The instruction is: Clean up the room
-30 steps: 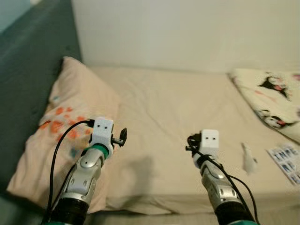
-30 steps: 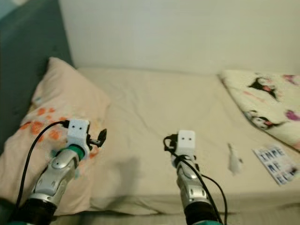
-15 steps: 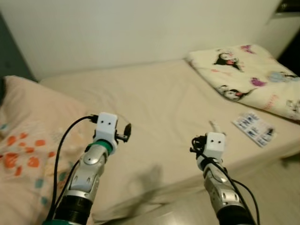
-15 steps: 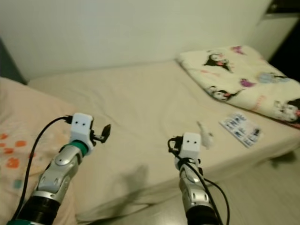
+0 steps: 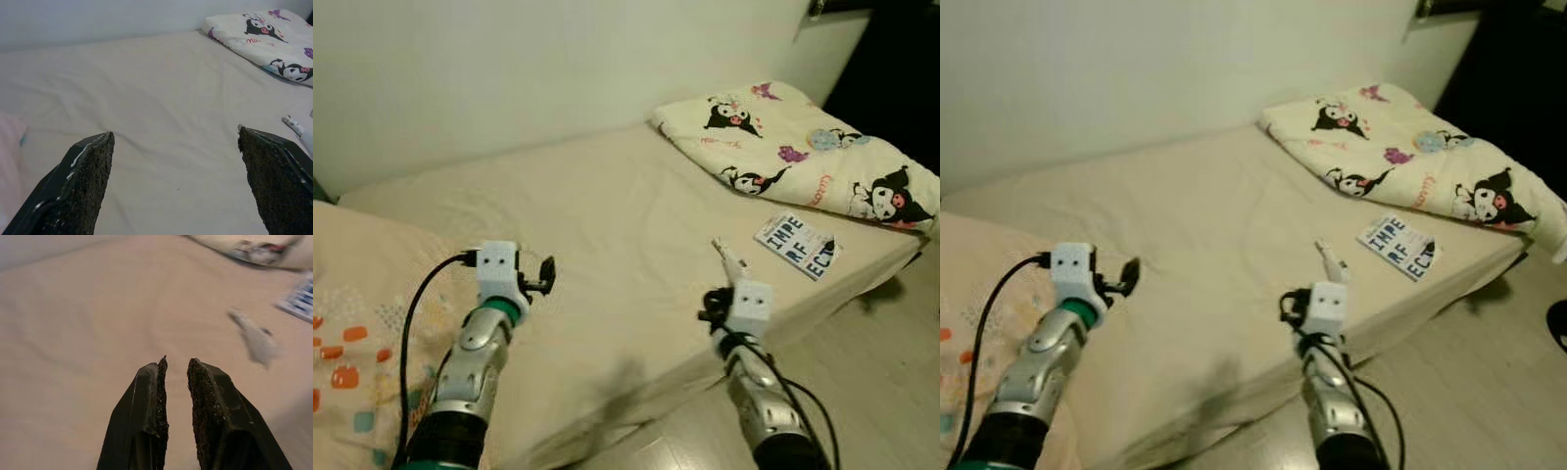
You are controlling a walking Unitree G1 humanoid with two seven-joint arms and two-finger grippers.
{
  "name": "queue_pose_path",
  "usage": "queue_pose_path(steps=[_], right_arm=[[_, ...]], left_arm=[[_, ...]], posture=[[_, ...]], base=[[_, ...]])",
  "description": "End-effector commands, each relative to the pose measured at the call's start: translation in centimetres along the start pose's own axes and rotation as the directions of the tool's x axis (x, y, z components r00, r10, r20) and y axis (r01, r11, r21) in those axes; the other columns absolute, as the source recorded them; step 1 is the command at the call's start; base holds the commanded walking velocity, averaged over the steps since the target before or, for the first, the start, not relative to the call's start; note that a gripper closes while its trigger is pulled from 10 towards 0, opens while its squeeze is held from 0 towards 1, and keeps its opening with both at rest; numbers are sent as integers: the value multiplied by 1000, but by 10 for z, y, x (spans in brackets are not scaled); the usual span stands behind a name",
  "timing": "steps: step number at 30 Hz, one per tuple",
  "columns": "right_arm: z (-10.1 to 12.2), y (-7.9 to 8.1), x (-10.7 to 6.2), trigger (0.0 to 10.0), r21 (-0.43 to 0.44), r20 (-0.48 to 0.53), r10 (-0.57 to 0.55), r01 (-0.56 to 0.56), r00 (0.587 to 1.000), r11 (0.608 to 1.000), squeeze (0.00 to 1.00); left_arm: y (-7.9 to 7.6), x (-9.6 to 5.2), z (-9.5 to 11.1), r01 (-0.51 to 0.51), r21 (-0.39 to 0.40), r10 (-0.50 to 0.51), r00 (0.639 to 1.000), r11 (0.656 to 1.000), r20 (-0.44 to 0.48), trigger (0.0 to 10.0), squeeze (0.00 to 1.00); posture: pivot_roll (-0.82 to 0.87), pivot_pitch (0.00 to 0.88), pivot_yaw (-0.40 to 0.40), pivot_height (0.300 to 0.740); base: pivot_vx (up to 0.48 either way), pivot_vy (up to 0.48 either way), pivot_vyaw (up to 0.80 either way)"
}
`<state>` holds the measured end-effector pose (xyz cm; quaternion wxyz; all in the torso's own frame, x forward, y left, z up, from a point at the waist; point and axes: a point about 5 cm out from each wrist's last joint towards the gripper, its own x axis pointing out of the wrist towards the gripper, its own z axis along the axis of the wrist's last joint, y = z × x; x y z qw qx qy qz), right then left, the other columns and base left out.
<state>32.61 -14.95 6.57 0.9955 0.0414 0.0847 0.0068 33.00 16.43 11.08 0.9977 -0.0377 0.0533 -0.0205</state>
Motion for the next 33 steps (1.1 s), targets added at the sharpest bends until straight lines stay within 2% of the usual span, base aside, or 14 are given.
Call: queue_pose_path(steps=[1, 3, 7, 11, 16, 18, 21, 24, 28, 33], right_arm=[[-1, 0, 1, 10000, -14, -10, 19, -19, 1000, 1000, 0], [-1, 1, 1, 10000, -25, -11, 32, -32, 999, 999, 0], [-1, 6, 3, 10000, -49, -17, 72, -73, 997, 996, 0], [0, 5, 3, 10000, -37, -12, 64, -64, 998, 997, 0], [1, 1, 4, 10000, -18, -7, 46, -47, 999, 999, 0], [0, 0, 4, 10000, 20, -1, 42, -42, 999, 999, 0], [0, 0, 4, 10000, 20, -8, 38, -38, 999, 999, 0], [0, 0, 5, 10000, 29, -20, 27, -27, 999, 999, 0], [3, -5, 7, 10000, 84, -14, -3, 5, 1000, 996, 0], [1, -6, 6, 10000, 82, -18, -4, 5, 1000, 997, 0]], left_arm=[[-3, -2, -2, 7, 11, -7, 1000, 1000, 9, 10000, 0], [-5, -2, -2, 11, 12, -11, 1000, 1000, 13, 10000, 0], [-9, -1, 0, 12, 18, -12, 1000, 1000, 25, 10000, 0], [-7, -2, -3, -26, -14, 26, 1000, 1000, 0, 10000, 0], [-9, -2, -5, -28, -28, 27, 999, 999, -25, 10000, 0], [-13, -3, -3, 13, -43, -13, 1000, 999, -9, 10000, 0], [-16, -2, 1, 40, -25, -39, 999, 999, 13, 10000, 0], [-16, 1, 4, 32, -32, -31, 999, 999, 20, 10000, 0], [-16, 5, 9, 10, -43, -9, 1000, 999, 19, 10000, 0], [-16, 5, 9, 16, -32, -15, 1000, 999, 18, 10000, 0]], posture=[[129, 20, 2, 740], [131, 18, -17, 740], [134, 18, -24, 740], [136, 10, -30, 740], [135, 11, -28, 740], [137, 13, -27, 740], [139, 17, -29, 740], [145, 27, -32, 740], [150, 27, -31, 740], [166, 38, -35, 740]], base=[[0, 0, 0], [0, 0, 0], [0, 0, 800], [0, 0, 800], [0, 0, 800], [0, 0, 0], [0, 0, 0], [0, 0, 0], [0, 0, 0], [0, 0, 0]])
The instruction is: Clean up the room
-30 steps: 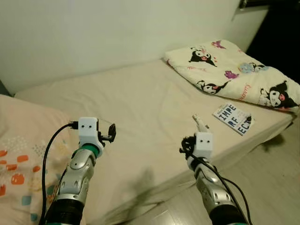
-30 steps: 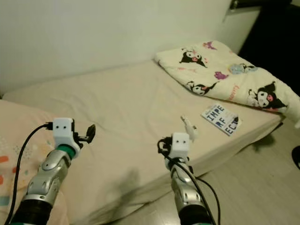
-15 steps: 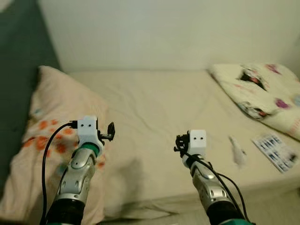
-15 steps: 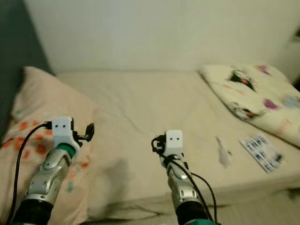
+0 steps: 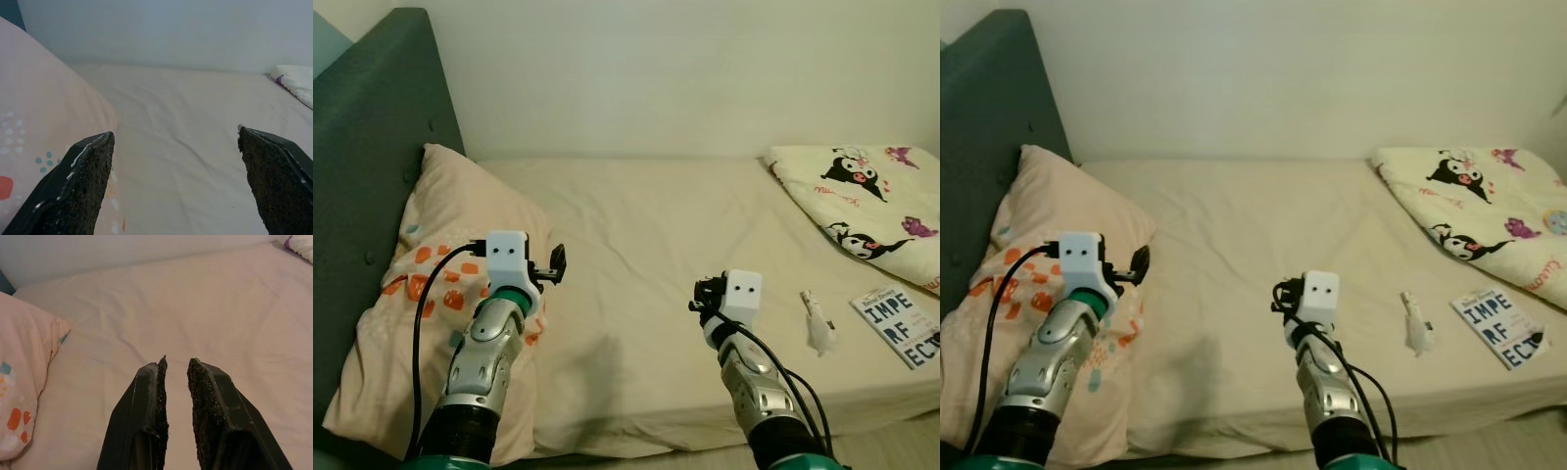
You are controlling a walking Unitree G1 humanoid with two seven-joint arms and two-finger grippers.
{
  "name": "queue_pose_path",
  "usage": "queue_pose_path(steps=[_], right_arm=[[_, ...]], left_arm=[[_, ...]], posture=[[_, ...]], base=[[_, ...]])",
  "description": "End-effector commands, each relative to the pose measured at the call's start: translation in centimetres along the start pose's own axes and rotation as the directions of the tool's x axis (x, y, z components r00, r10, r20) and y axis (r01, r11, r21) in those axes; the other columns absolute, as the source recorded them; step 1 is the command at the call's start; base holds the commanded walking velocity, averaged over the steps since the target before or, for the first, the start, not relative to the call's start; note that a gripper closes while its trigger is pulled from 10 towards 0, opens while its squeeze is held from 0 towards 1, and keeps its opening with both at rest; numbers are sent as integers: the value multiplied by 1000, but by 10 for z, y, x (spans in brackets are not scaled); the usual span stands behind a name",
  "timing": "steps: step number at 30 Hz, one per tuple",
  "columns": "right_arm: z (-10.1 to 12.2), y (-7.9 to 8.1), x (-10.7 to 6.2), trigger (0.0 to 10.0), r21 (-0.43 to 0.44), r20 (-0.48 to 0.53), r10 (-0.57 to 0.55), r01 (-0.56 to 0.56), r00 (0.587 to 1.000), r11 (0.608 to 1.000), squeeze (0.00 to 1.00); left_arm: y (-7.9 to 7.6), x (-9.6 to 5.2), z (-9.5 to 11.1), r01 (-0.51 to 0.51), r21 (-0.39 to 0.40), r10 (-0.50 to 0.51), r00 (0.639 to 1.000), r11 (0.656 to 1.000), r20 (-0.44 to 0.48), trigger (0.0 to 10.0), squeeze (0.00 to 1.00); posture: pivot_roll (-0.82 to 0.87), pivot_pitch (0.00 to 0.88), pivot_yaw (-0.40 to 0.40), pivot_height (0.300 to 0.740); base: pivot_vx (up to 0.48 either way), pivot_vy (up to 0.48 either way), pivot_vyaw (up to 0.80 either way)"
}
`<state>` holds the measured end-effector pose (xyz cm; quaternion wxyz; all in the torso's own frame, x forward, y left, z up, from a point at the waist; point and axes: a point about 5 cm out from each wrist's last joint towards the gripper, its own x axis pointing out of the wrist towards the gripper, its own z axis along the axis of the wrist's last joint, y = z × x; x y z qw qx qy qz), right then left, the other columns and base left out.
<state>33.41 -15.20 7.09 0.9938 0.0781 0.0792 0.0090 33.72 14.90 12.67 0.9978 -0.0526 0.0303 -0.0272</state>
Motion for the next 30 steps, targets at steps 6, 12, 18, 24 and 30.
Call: queue_pose_path(steps=[6, 12, 18, 24, 30], right_arm=[[-8, -6, -4, 10000, -23, -31, -6, 5, 1000, 1000, 0], [-8, -5, -5, 10000, -16, -23, 3, -3, 1000, 1000, 0], [-8, -4, -5, 10000, -15, -17, 11, -12, 1000, 1000, 0], [-7, -3, -5, 10000, -17, -14, 14, -14, 1000, 1000, 0], [-7, 0, -3, 10000, -34, -25, 20, -21, 999, 999, 0]], left_arm=[[-4, -4, -9, 4, -7, -4, 999, 1000, -32, 10000, 0], [-9, -6, -14, 10, -10, -10, 999, 1000, -43, 10000, 0], [-10, -7, -15, 10, -3, -11, 999, 1000, -51, 10000, 0], [-7, -7, -14, 2, -1, -2, 999, 1000, -50, 10000, 0], [-5, -6, -12, -6, -3, 5, 999, 1000, -47, 10000, 0]], posture=[[160, 41, -41, 740], [163, 41, -42, 740], [164, 41, -42, 740], [167, 43, -52, 740], [166, 41, -53, 740]], base=[[0, 0, 0], [0, 0, 0], [0, 0, 0], [0, 0, 0], [0, 0, 0]])
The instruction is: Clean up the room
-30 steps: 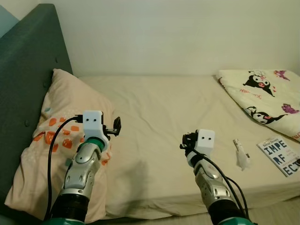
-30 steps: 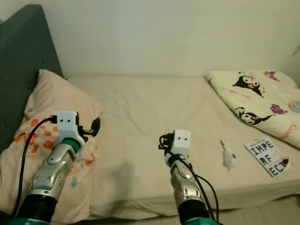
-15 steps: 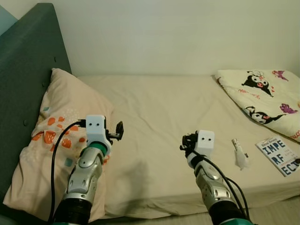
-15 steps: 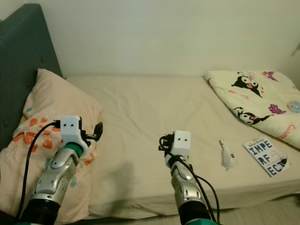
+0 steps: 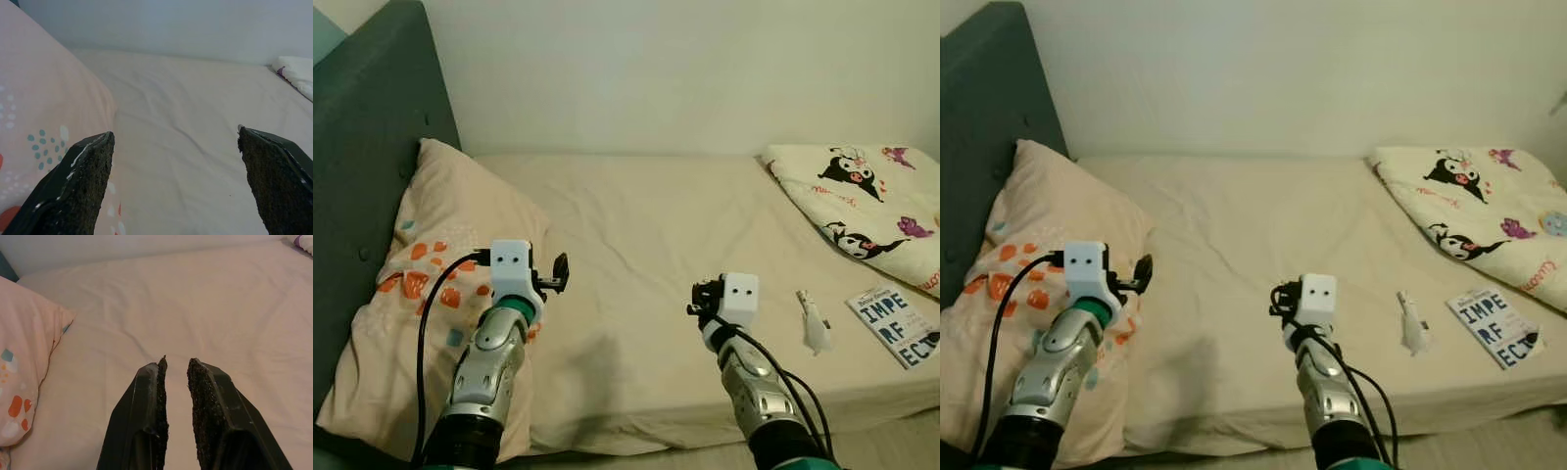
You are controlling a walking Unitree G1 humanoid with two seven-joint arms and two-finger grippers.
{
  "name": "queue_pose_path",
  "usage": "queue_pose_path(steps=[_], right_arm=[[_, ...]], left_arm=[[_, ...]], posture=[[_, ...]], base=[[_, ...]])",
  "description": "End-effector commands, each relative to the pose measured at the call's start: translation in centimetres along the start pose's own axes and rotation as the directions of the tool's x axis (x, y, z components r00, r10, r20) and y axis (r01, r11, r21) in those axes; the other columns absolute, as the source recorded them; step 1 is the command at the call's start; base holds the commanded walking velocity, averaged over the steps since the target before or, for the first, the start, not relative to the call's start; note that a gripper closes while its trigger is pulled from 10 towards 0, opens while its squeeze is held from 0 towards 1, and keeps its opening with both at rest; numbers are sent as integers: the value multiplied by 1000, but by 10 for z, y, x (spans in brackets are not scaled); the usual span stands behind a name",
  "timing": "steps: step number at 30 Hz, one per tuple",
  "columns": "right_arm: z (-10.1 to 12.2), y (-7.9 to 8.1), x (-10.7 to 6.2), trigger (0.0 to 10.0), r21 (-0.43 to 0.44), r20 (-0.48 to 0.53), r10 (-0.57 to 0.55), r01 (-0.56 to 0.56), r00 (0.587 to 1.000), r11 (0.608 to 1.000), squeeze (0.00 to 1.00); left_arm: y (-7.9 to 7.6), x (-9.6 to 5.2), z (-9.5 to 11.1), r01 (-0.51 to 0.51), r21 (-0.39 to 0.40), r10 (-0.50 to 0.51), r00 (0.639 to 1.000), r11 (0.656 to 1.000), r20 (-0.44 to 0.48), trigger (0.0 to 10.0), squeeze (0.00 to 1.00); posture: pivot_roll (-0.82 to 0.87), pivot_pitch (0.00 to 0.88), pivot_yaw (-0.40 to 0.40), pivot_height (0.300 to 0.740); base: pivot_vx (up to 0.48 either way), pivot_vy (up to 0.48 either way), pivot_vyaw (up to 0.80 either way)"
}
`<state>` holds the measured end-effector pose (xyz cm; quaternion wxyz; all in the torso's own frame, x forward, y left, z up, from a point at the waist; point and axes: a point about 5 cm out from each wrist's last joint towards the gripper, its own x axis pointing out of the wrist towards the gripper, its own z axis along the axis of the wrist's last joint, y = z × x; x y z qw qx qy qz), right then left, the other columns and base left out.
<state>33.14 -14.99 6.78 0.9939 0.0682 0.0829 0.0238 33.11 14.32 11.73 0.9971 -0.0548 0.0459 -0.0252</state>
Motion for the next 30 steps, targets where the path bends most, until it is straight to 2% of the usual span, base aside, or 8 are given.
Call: queue_pose_path(steps=[1, 30], right_arm=[[-3, -2, 0, 10000, -18, -14, -9, 9, 1000, 1000, 0], [-4, 0, -1, 10000, -23, -20, -8, 7, 1000, 1000, 0]], left_arm=[[-1, 0, -1, 1, 4, -1, 1000, 1000, -13, 10000, 0], [-4, 2, 1, 15, 15, -15, 1000, 1000, -18, 10000, 0]], posture=[[164, 41, -51, 740], [155, 53, -40, 740]], base=[[0, 0, 0], [0, 0, 0]])
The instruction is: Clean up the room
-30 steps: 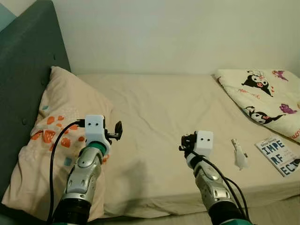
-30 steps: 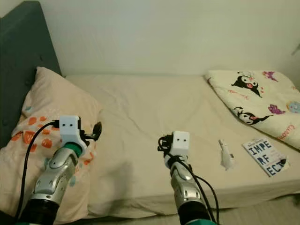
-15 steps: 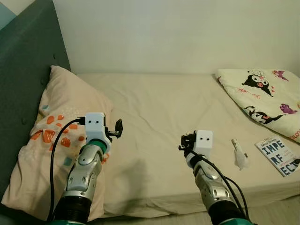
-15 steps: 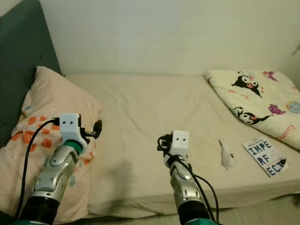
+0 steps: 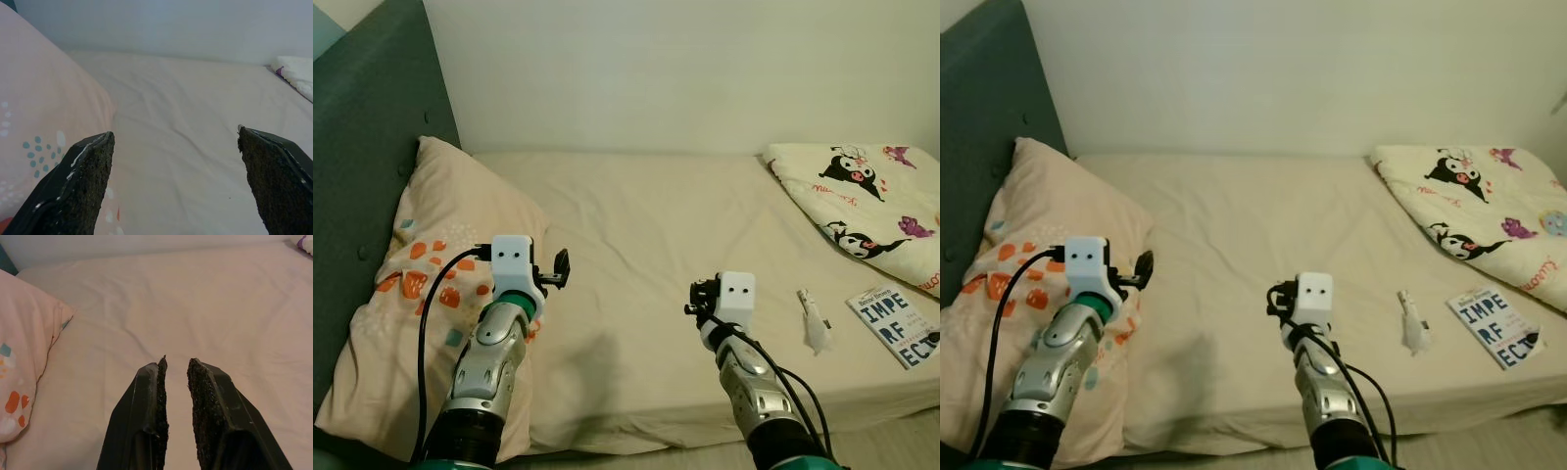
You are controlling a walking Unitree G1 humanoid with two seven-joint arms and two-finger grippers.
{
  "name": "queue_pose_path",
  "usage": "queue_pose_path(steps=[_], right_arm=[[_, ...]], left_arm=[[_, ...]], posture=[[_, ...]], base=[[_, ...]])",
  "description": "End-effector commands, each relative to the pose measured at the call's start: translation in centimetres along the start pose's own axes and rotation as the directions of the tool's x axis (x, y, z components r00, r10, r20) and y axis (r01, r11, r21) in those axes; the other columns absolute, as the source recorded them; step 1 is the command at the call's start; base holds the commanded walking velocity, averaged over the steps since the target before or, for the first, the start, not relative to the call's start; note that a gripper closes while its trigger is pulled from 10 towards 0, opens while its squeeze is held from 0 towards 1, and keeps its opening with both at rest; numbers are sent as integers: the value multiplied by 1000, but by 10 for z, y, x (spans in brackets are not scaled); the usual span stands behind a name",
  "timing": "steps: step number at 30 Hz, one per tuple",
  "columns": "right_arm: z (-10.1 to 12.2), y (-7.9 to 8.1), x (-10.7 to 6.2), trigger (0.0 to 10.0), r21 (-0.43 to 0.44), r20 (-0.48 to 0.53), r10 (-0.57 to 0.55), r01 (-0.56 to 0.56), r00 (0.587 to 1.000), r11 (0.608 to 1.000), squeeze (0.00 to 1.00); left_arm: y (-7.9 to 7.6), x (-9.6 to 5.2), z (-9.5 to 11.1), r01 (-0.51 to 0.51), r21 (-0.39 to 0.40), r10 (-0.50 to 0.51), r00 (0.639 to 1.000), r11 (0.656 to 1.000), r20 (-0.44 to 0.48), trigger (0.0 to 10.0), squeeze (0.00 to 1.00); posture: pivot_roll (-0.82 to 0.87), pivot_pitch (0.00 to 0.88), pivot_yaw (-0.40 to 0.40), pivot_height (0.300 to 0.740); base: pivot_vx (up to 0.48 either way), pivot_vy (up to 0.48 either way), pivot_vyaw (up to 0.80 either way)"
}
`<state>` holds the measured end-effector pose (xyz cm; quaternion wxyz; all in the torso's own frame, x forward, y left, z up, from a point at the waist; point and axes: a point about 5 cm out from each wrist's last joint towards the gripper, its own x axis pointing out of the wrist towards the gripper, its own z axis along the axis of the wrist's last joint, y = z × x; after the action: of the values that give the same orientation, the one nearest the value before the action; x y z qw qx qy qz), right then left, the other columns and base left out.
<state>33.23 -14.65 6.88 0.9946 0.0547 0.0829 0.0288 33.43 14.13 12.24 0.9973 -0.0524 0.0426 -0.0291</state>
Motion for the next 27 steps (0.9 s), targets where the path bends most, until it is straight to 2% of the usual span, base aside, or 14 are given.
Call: queue_pose_path(steps=[1, 6, 9, 21, 27], right_arm=[[-5, -4, -2, 10000, 4, -20, -14, 14, 1000, 1000, 0], [-6, -3, -2, 10000, -6, -26, -4, 4, 1000, 1000, 0], [-4, -3, -2, 10000, -12, -24, -2, 2, 1000, 1000, 0], [-5, -6, -4, 10000, -15, -19, -5, 5, 1000, 1000, 0], [-5, -3, -3, 10000, -30, -21, 11, -12, 1000, 999, 0]], left_arm=[[-2, -1, -5, 7, 10, -7, 1000, 1000, -25, 10000, 0], [-2, -1, -5, -4, 9, 4, 1000, 1000, -26, 10000, 0], [2, -1, -6, -31, 8, 31, 999, 999, -29, 10000, 0], [10, -6, -12, -38, 30, 40, 998, 999, -42, 10000, 0], [6, -7, -14, -39, 25, 40, 998, 999, -48, 10000, 0]], posture=[[155, 53, -40, 740], [139, 55, -59, 740], [139, 55, -59, 740], [118, 40, -66, 740], [115, 33, -67, 740]], base=[[0, 0, 0], [0, 0, 0], [0, 0, 0], [0, 0, 0], [0, -260, 0]])
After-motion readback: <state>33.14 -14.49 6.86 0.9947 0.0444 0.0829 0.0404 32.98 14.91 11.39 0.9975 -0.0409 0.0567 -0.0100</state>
